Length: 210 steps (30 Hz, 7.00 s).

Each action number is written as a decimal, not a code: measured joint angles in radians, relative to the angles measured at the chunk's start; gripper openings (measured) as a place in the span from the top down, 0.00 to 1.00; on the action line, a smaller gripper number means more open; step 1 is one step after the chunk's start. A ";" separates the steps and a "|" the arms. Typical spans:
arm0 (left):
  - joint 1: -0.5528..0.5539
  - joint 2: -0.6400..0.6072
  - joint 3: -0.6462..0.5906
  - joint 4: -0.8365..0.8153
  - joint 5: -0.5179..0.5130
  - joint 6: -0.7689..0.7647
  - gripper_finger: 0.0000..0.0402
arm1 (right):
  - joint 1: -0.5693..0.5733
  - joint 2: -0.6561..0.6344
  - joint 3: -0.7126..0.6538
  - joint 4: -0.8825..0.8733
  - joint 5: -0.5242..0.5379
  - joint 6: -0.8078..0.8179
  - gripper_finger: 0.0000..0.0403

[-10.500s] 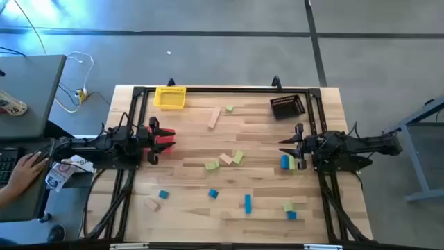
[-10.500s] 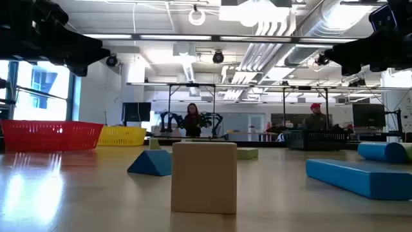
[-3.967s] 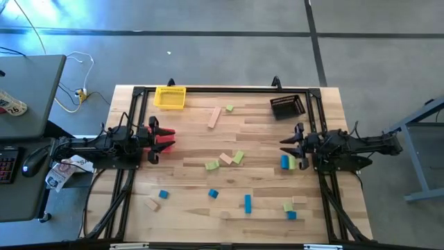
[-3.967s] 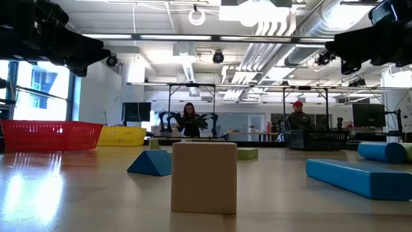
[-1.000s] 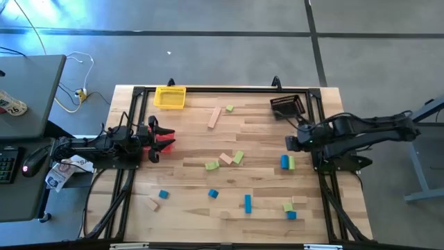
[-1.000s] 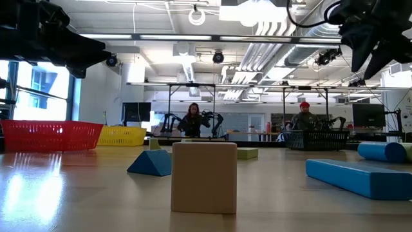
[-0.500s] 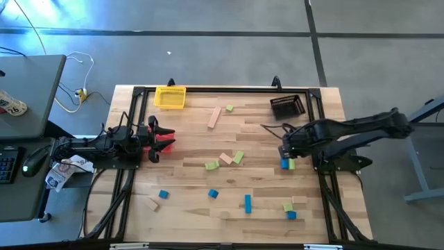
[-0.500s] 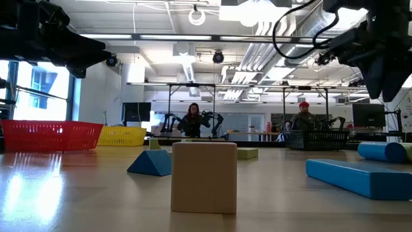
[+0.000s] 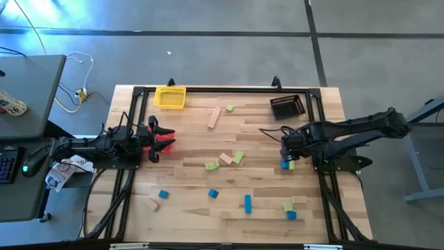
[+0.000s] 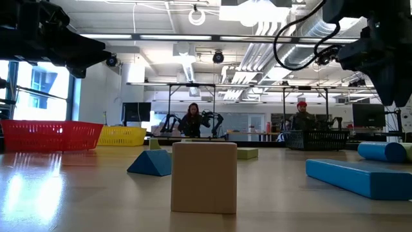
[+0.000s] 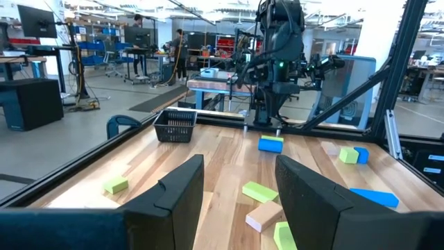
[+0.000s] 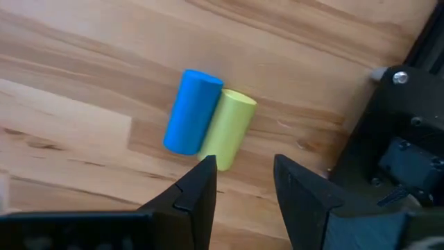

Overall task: Sort & place blocks by color
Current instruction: Put the green block into the black bin, then put the blue block into the red bin

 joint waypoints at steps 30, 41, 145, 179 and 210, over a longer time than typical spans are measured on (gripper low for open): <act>0.000 0.000 0.000 -0.023 0.003 -0.050 0.58 | 0.000 0.001 -0.079 0.117 -0.030 0.318 0.53; 0.000 0.000 0.000 -0.023 0.005 -0.050 0.58 | 0.000 0.008 -0.151 0.183 -0.026 0.359 0.53; 0.000 0.000 0.000 -0.023 0.003 -0.050 0.58 | -0.522 0.457 0.110 0.380 0.437 -0.457 0.76; 0.000 0.000 0.000 -0.015 -0.043 -0.050 0.58 | -0.766 0.521 0.323 0.356 0.547 -0.792 0.76; 0.000 0.002 0.109 -0.175 -0.080 -0.076 0.58 | -0.879 0.607 0.390 0.272 0.426 -1.045 0.54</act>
